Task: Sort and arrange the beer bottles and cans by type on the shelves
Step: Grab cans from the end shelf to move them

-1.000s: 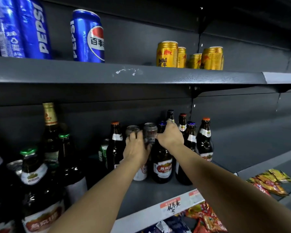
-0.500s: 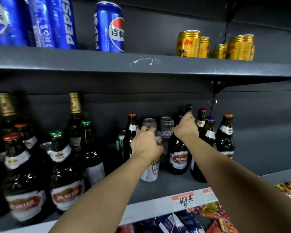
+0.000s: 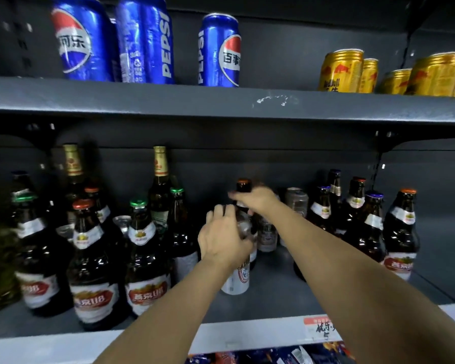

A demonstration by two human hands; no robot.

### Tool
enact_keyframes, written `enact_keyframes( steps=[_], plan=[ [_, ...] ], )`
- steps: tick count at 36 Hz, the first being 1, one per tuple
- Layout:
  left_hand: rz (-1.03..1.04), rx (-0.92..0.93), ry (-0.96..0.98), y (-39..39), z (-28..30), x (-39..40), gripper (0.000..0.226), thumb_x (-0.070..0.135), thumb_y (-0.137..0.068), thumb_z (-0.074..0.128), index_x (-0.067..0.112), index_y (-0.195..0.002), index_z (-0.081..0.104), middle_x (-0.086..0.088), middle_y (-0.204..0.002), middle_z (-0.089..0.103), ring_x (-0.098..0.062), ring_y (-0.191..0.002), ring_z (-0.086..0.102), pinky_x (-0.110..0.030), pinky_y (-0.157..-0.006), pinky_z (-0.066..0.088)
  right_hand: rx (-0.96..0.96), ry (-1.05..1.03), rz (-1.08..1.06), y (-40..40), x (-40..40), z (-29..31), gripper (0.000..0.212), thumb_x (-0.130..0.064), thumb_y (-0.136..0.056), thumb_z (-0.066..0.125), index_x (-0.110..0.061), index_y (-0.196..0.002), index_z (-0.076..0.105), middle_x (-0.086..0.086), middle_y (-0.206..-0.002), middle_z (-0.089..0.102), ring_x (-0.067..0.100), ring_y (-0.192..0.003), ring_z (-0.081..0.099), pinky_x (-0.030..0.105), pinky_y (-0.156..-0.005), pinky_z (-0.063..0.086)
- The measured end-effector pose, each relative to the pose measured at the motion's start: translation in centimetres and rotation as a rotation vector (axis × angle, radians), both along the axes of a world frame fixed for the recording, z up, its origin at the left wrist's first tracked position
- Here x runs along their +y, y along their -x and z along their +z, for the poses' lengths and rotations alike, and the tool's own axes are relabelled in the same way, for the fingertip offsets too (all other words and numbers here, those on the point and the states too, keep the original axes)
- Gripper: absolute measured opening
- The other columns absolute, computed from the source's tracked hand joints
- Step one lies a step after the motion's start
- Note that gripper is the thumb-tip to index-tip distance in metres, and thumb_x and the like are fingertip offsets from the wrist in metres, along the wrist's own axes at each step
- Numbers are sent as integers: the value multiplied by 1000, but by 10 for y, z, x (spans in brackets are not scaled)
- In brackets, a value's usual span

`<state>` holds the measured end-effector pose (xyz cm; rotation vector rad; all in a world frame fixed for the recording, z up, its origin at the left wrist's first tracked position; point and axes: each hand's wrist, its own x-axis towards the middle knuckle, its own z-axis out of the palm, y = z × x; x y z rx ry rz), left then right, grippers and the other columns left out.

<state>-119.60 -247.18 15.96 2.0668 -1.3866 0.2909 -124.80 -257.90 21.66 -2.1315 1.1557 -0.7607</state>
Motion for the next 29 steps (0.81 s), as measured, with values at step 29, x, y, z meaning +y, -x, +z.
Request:
enact_keyframes(
  steps=[29],
  plan=[
    [-47, 23, 205, -4, -22, -12, 55, 44, -77, 63, 22, -125, 46, 6, -119, 43, -17, -111, 42, -31, -78, 44, -101, -237, 450, -72, -22, 4, 12, -23, -94, 62, -12, -96, 59, 4, -75, 60, 11, -48, 54, 20, -46, 45]
  ],
)
